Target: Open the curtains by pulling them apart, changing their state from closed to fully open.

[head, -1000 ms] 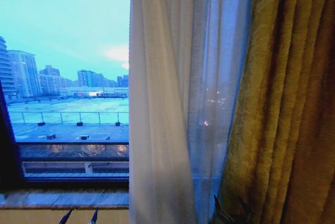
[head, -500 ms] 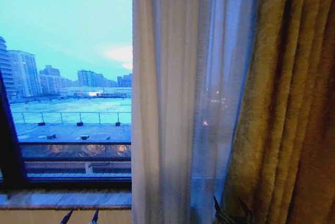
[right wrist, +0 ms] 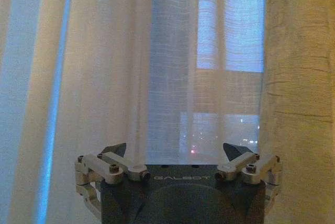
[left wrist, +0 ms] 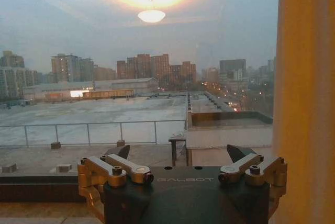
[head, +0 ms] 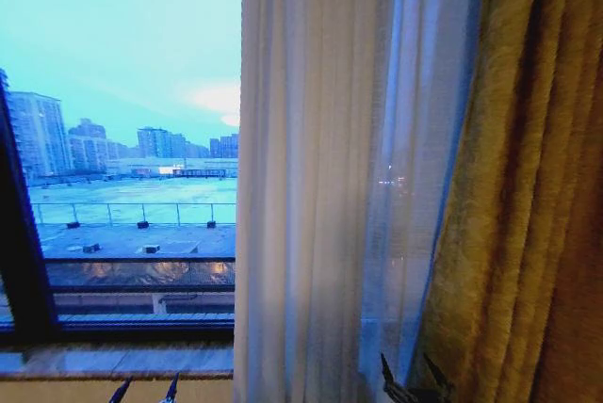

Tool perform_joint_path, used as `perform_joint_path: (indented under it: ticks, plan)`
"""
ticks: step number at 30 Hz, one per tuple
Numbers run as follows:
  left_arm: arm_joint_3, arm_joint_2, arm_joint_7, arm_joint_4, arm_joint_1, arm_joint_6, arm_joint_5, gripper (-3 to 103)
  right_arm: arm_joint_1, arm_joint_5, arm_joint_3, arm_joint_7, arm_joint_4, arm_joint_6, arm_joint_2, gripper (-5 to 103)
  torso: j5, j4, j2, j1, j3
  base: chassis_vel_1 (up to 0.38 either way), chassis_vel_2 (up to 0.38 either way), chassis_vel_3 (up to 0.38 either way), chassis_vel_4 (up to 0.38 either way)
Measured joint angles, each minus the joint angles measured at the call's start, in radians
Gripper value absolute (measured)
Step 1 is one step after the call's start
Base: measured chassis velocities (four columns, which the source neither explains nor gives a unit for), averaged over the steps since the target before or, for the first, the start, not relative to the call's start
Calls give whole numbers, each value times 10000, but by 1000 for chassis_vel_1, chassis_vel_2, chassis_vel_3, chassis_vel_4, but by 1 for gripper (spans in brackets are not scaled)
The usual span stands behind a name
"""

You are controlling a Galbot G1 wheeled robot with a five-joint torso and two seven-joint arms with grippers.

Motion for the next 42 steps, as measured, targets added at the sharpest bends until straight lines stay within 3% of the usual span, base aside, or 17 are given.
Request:
perform_joint_path:
  ticks: [42]
  plan:
    - [27,-53,30,69,5,-8,29,100,46,-554,-398,19,-46,153,0,100,-1,0,-1,0,0,114,118,-117,-113]
